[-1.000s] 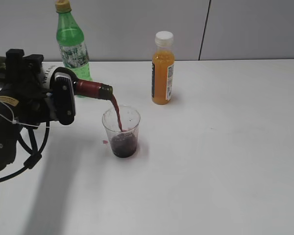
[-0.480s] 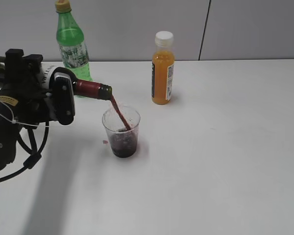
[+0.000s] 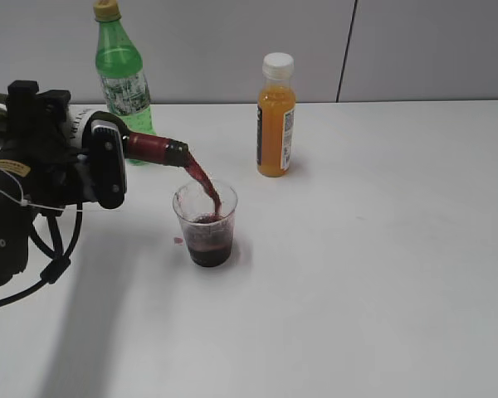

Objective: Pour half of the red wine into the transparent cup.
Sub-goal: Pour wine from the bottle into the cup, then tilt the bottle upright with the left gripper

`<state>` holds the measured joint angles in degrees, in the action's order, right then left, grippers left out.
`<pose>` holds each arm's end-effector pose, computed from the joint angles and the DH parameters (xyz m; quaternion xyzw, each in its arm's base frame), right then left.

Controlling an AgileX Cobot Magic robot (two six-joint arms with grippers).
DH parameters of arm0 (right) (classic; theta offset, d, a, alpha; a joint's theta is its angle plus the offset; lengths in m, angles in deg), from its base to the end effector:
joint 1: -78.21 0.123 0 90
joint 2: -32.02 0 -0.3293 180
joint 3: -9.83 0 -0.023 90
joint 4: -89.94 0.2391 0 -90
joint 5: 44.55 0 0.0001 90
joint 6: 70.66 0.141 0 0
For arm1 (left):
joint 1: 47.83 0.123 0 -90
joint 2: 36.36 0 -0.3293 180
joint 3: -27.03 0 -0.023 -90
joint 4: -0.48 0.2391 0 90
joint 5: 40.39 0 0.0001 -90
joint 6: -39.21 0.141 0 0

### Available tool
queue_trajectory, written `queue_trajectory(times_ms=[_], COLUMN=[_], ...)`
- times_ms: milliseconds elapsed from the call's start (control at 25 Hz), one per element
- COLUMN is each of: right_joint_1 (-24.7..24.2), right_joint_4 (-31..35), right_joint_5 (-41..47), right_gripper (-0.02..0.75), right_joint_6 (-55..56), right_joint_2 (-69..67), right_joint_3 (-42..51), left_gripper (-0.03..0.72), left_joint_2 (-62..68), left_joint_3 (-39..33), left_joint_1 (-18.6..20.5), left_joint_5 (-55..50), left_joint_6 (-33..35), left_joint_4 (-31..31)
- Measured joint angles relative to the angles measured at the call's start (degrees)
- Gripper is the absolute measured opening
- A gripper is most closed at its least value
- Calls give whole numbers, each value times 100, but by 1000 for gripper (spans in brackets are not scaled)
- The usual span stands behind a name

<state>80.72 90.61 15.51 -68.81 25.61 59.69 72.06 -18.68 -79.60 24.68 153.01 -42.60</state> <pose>-0.0149 0.0008 0.2490 -0.0051 0.8495 0.0259 0.5269 0.3342 -0.1043 0.2175 0.5207 0.5234 0.5281 0.4195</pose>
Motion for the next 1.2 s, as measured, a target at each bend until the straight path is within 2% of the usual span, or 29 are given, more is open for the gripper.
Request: queue_trajectory(times_ms=[640, 840, 1000, 1120, 1200], right_joint_1=[0, 0, 0, 0, 0], right_joint_4=[0, 0, 0, 0, 0], right_joint_5=[0, 0, 0, 0, 0], right_gripper=[591, 591, 589, 589, 589], right_joint_6=[7, 7, 1, 1, 1], right_joint_2=[0, 0, 0, 0, 0], right_joint_3=[0, 0, 0, 0, 0], left_gripper=[549, 549, 549, 549, 549], left_joint_2=[0, 0, 0, 0, 0], left_joint_3=[0, 0, 0, 0, 0], left_joint_1=[0, 0, 0, 0, 0], left_joint_5=[29, 29, 31, 31, 31], left_joint_6=[33, -381, -1242, -2388, -3420], left_joint_4=[-47, -75, 151, 532, 700])
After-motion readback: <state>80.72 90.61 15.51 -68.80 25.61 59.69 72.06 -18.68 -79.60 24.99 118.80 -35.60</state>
